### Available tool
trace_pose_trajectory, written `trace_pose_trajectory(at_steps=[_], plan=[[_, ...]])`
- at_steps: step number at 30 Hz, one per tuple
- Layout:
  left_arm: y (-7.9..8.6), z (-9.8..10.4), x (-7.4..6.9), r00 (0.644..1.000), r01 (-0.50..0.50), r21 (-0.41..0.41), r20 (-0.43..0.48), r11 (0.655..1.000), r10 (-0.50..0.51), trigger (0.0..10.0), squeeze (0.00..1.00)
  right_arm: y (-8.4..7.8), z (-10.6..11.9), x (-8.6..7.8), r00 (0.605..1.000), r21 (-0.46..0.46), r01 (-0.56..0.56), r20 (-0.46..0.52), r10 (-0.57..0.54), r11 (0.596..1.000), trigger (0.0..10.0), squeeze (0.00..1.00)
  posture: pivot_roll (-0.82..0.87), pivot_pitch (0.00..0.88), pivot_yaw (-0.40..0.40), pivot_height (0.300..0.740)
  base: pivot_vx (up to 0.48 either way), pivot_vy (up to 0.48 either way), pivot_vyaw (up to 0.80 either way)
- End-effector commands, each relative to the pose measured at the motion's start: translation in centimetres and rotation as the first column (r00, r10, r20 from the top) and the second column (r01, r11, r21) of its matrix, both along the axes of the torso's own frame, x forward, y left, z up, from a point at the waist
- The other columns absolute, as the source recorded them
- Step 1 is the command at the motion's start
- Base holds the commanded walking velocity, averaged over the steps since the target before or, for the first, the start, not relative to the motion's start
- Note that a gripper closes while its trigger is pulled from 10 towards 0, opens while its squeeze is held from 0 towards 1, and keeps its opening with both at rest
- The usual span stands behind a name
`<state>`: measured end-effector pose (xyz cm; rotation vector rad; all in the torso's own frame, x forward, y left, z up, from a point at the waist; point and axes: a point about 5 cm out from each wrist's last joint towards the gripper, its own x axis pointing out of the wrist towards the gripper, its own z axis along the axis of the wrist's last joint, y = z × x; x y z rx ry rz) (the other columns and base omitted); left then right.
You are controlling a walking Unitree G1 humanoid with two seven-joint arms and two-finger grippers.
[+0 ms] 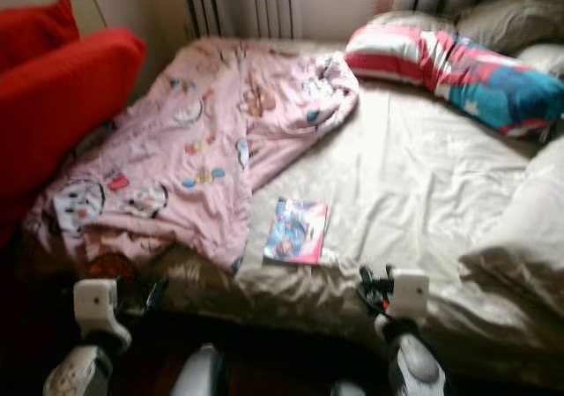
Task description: Clean up the room
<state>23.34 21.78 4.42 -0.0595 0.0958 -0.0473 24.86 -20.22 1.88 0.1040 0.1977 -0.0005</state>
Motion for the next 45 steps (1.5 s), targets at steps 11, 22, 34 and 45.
trace_pose_trajectory(at_steps=[11, 22, 34, 45], plan=[[0.1, 0.8, 0.5, 1.0, -0.013, 0.002, 0.021, 1.0, 0.013, 10.0, 0.0, 0.3, 0.2, 0.4, 1.0, -0.002, -0.017, 0.011, 0.017, 1.0, 10.0, 0.0, 0.04, 0.094, 0.015, 0.642, 0.0, 0.0, 0.12], [0.5, 1.0, 0.6, 0.999, -0.024, 0.011, 0.022, 1.0, 0.024, 10.0, 0.0, 0.7, 0.2, 0.7, 0.999, 0.018, -0.03, 0.016, 0.03, 0.999, 10.0, 0.0, 0.05, 0.094, 0.017, 0.642, 0.0, 0.0, 0.8], [0.1, 0.9, 0.9, 1.0, 0.007, 0.018, 0.015, 1.0, -0.007, 10.0, 0.0, 0.1, 0.3, 0.8, 0.999, 0.032, 0.03, 0.025, -0.031, 0.999, 10.0, 0.0, 0.02, 0.096, 0.025, 0.642, 0.0, 0.0, 0.2], [-0.1, 0.9, 1.4, 0.999, 0.032, 0.025, 0.006, 0.999, -0.032, 10.0, 0.0, 0.0, 0.3, 1.0, 0.997, 0.053, 0.076, 0.019, -0.077, 0.996, 10.0, 0.0, 0.0, 0.099, 0.025, 0.642, 0.0, 0.0, 0.0]])
